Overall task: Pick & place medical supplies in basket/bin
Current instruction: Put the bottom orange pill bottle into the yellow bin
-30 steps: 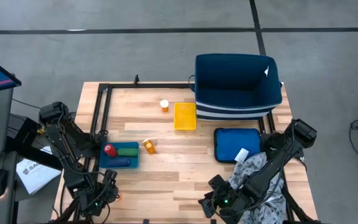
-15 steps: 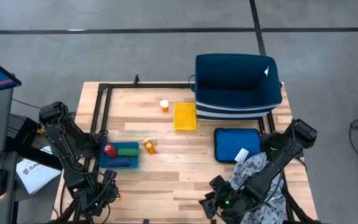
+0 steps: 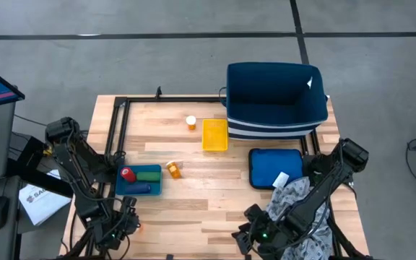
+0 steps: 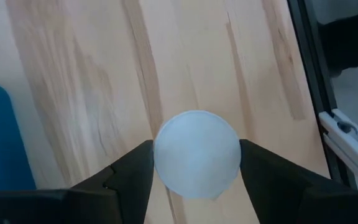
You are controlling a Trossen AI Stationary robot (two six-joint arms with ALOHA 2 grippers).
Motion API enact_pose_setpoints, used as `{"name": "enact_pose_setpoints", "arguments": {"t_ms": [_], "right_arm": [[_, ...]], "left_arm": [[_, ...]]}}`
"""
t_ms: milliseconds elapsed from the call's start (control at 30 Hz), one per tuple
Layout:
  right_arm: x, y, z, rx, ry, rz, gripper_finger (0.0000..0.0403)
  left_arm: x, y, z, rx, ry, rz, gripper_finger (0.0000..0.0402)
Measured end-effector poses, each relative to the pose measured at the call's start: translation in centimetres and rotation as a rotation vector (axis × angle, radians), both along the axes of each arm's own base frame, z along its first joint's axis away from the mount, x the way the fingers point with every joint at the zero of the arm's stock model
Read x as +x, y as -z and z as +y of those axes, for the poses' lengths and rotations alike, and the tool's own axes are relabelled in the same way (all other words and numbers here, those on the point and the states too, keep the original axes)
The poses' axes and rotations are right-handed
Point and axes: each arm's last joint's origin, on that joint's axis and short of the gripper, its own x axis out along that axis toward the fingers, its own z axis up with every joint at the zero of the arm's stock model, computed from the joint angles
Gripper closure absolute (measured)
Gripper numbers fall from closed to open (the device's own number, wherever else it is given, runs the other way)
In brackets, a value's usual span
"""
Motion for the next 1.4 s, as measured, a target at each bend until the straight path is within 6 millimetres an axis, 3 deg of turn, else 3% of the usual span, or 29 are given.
{"name": "enact_pose_setpoints", "arguments": {"t_ms": [300, 533, 1133, 1400], "right_arm": [[0.0, 0.0, 0.0, -0.005, -0.005, 0.000, 0.0189], [-0.3, 0.2, 0.0, -0.016, -0.005, 0.017, 0.0189], [-0.5, 0.4, -0.2, -0.034, 0.007, 0.043, 0.0189], [-0.2, 0.5, -0.7, -0.041, 0.021, 0.052, 0.0189]], "left_arm": [[1.2, -1.8, 1.5, -0.029, -0.042, -0.086, 0.0188], [3.4, -4.1, 4.5, -0.031, -0.064, -0.191, 0.0188], [13.0, -7.5, 18.5, 0.164, -0.219, -0.393, 0.0188], [17.4, -8.7, 24.1, 0.279, -0.232, -0.400, 0.0188]]}}
